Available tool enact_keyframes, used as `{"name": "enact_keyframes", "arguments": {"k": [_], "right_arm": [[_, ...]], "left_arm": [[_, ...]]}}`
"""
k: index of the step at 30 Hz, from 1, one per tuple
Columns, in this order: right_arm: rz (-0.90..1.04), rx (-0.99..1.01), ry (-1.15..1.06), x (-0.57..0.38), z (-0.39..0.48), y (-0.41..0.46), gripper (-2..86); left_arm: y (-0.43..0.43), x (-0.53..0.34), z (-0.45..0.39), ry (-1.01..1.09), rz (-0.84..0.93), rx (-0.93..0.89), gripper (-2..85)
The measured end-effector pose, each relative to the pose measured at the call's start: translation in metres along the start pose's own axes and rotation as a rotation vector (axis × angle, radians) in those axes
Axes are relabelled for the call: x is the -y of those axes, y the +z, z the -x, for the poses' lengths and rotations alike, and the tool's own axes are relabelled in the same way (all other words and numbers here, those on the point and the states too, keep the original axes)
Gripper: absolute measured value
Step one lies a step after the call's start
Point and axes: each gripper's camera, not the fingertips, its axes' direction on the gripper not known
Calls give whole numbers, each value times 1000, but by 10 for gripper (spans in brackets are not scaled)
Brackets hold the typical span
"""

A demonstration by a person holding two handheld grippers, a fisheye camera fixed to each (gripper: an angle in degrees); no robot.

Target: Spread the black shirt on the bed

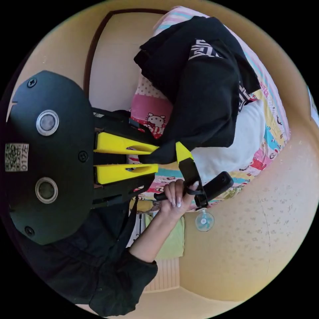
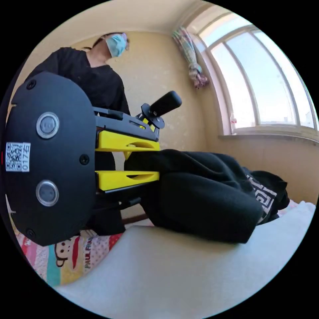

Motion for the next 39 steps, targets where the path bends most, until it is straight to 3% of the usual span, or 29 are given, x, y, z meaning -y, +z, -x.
{"name": "enact_keyframes", "arguments": {"k": [3,4,5,7,10,11,14,16,19,23,26,29,34,39], "right_arm": [[-254,435,-188,-51,-7,-31,43],[-300,471,-227,-61,-4,-37,40],[-351,495,-312,-78,7,-49,34],[-382,429,-435,-100,35,-67,29],[-381,263,-598,-133,85,-89,23],[-354,231,-670,-147,103,-92,20],[-279,257,-850,-184,140,-89,15],[-248,292,-931,-208,152,-80,10],[-130,289,-951,-238,155,-57,2],[-64,134,-837,-265,129,-21,1],[-74,84,-789,-286,109,-7,8],[-131,-27,-806,-318,104,-2,37],[-191,-289,-748,-373,95,-4,114],[-285,-452,-711,-446,70,-13,131]], "left_arm": [[-19,-11,-1,75,-130,-414,40],[-21,-9,0,130,-157,-601,19],[-22,-8,1,140,-159,-669,29],[-20,-2,13,71,-150,-745,95],[-3,-1,36,-170,-122,-621,225],[5,0,39,-208,-103,-628,233],[62,5,42,-323,-29,-948,250],[121,12,23,-368,32,-1302,242],[180,29,-3,-411,60,-1557,199],[226,52,-44,-336,236,-1441,125],[245,68,-82,-199,283,-1530,85],[237,88,-118,54,277,-1586,78],[202,83,-187,600,270,-1531,70],[221,48,-216,827,341,-1677,66]]}}
